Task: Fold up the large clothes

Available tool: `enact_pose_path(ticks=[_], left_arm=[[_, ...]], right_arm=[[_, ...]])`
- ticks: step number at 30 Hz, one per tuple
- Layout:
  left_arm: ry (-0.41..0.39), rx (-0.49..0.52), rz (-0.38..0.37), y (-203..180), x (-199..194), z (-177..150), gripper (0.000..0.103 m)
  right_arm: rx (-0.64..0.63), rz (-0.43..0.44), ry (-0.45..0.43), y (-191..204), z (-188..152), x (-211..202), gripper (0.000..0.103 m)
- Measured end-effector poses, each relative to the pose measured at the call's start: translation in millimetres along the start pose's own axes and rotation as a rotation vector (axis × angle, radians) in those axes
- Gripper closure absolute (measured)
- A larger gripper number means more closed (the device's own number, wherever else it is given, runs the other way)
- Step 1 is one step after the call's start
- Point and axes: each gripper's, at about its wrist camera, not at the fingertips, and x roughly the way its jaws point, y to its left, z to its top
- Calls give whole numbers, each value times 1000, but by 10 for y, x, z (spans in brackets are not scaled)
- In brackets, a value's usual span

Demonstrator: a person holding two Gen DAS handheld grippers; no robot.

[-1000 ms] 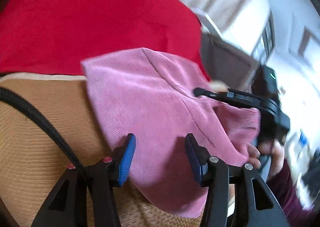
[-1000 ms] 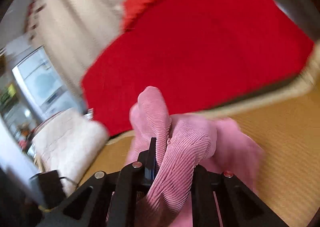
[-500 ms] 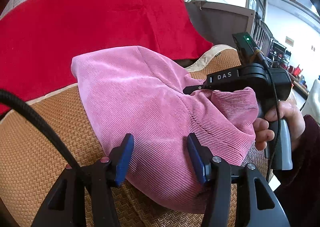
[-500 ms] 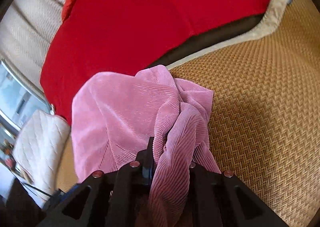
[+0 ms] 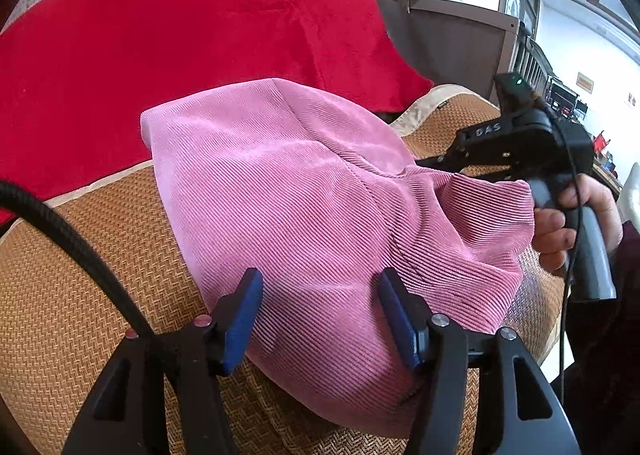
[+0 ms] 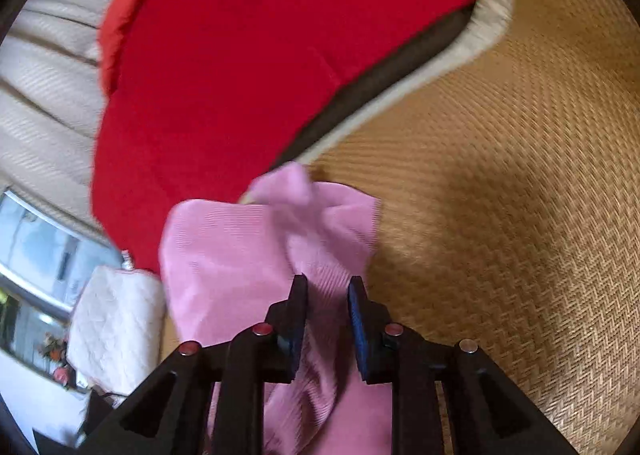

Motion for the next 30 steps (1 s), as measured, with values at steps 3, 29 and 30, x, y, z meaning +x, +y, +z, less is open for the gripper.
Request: enact_pose_path(ticks=[3, 29, 30], left_arm=[[9, -9, -3, -24, 131, 80, 41], [-2, 16, 84, 1, 237, 157, 38], [-1, 13, 74, 27, 170, 134, 38]], right_arm=[[12, -2, 44, -4, -64, 141, 78], [-165, 131, -129, 723, -1027, -748, 68], [-194, 173, -120, 826, -1087, -746, 68]])
